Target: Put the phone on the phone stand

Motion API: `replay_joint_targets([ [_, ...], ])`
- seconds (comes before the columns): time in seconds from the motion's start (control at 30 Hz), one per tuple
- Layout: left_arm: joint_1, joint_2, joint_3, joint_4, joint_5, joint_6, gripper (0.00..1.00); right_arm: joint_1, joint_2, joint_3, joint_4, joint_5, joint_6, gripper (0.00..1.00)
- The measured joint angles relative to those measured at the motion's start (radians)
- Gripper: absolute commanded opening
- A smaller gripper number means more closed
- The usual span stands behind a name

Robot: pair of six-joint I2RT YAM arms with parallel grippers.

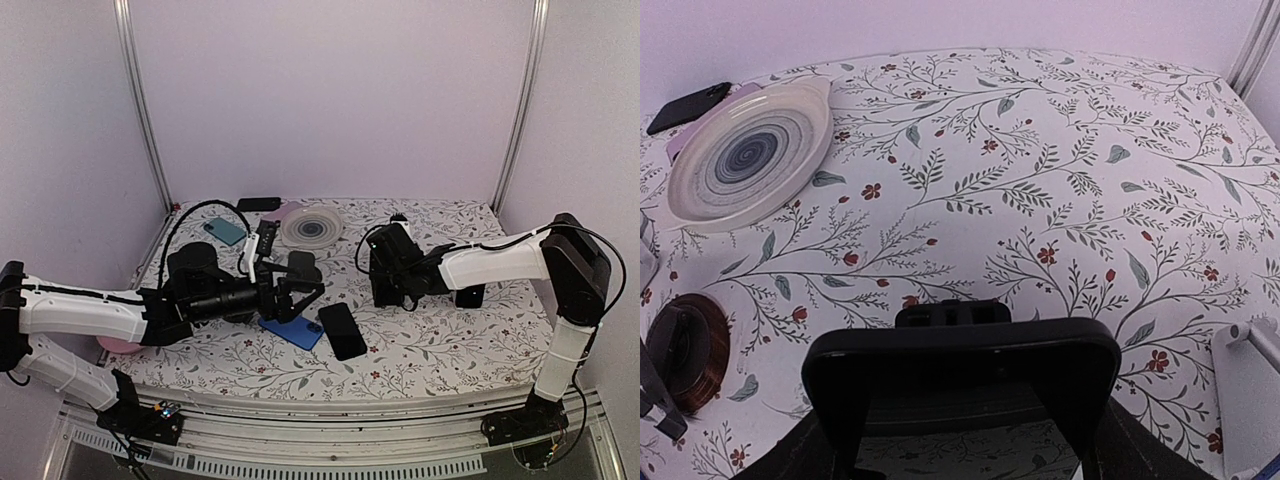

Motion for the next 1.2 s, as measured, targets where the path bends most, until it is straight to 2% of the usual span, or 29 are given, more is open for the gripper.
replay_joint_targets([
  [0.57,0.001,-0.008,-0.003,0.000,0.001,0.000,0.97,0.006,-0.002,-0.001,0.008,0.000,0.001,1.00],
  [0.97,0.001,-0.008,-0.003,-0.006,0.000,0.000,0.97,0.010,-0.053,-0.007,0.008,-0.055,-0.011,0.99],
  [1.2,0.001,-0.008,-0.002,-0.019,-0.008,-0.005,0.97,0.010,-0.180,-0.059,0.006,-0.089,-0.033,0.99],
])
